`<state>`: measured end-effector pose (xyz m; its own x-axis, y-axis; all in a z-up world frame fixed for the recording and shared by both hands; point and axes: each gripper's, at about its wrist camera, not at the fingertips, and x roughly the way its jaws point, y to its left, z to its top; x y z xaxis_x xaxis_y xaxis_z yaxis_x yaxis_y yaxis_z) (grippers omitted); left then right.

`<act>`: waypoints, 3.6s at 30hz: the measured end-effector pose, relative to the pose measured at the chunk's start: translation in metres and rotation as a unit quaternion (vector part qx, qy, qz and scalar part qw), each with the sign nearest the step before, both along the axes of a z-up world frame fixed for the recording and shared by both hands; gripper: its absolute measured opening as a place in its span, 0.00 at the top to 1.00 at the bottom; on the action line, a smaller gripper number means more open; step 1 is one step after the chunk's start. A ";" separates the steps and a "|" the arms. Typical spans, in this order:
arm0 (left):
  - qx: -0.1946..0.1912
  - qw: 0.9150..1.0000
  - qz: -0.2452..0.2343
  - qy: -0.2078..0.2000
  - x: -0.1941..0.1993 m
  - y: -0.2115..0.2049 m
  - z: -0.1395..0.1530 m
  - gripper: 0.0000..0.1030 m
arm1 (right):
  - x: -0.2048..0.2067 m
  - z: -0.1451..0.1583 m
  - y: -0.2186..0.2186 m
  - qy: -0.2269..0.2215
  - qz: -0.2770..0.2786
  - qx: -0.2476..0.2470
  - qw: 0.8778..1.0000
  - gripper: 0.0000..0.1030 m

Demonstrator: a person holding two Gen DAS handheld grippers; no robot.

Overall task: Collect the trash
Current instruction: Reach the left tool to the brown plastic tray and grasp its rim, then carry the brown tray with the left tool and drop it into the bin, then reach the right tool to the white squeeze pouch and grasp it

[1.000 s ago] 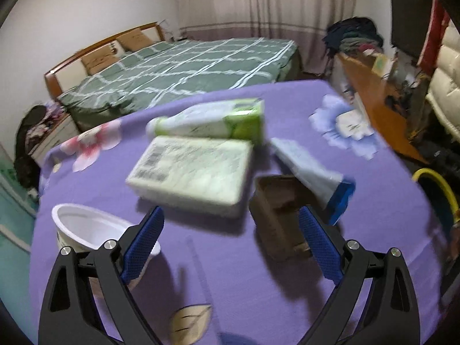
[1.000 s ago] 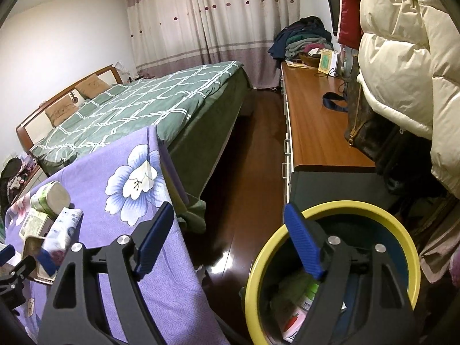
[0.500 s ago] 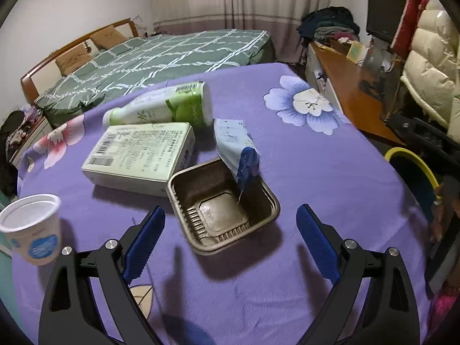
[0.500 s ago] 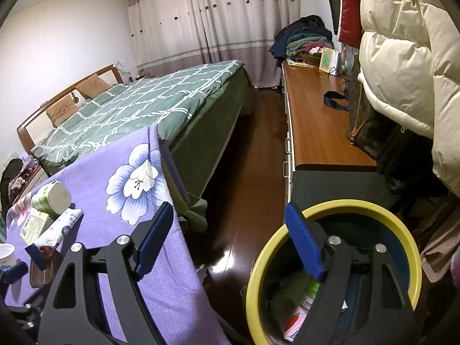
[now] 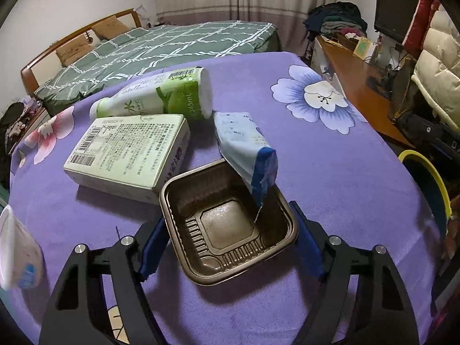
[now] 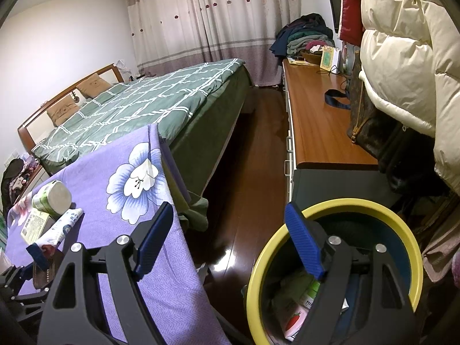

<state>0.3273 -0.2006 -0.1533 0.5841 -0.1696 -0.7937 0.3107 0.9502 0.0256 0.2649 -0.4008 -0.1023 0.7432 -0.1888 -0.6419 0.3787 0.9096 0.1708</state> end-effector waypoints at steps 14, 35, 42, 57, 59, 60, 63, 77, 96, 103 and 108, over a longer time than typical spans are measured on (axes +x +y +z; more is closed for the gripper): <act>-0.021 0.998 -0.055 0.021 -0.071 0.008 0.014 0.27 | 0.000 -0.001 0.004 -0.003 0.002 -0.004 1.000 0.27; -0.042 0.973 -0.227 0.011 -0.119 -0.177 0.049 0.27 | -0.170 0.010 -0.075 0.011 -0.061 -0.051 0.997 0.27; -0.020 0.964 -0.260 0.040 -0.117 -0.258 0.026 0.27 | -0.214 0.004 -0.106 0.014 -0.102 -0.052 0.993 0.27; -0.027 0.970 -0.241 0.021 -0.106 -0.276 0.035 0.10 | -0.229 -0.010 -0.118 0.025 -0.109 -0.030 0.993 0.27; -0.040 0.972 -0.233 0.009 -0.107 -0.254 0.046 0.09 | -0.226 -0.009 -0.114 0.026 -0.103 -0.031 0.994 0.27; -0.048 0.973 -0.227 0.001 -0.108 -0.240 0.053 0.08 | -0.224 -0.008 -0.111 0.026 -0.098 -0.032 0.994 0.27; -0.066 0.977 -0.202 -0.029 -0.111 -0.192 0.069 0.05 | -0.215 -0.006 -0.100 0.025 -0.082 -0.031 0.996 0.27; -0.082 0.989 -0.011 -0.119 -0.080 0.054 0.076 0.05 | -0.107 0.009 0.005 0.030 0.064 -0.030 0.997 0.27; -0.119 0.976 0.081 -0.166 -0.075 0.148 0.075 0.05 | 0.061 0.006 0.165 0.069 0.231 0.000 0.971 0.33; -0.114 0.976 0.080 -0.169 -0.077 0.146 0.073 0.05 | 0.082 -0.011 0.198 0.107 0.245 -0.024 0.963 0.34; -0.116 0.976 0.082 -0.167 -0.077 0.148 0.073 0.05 | 0.083 -0.020 0.208 0.119 0.247 -0.041 0.961 0.51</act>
<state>0.2505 -0.0529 -0.0801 0.8380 -0.2047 -0.5058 0.1647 0.9786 -0.1233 0.3476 -0.1930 -0.1223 0.5896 0.0914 -0.8025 -0.0824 0.9952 0.0528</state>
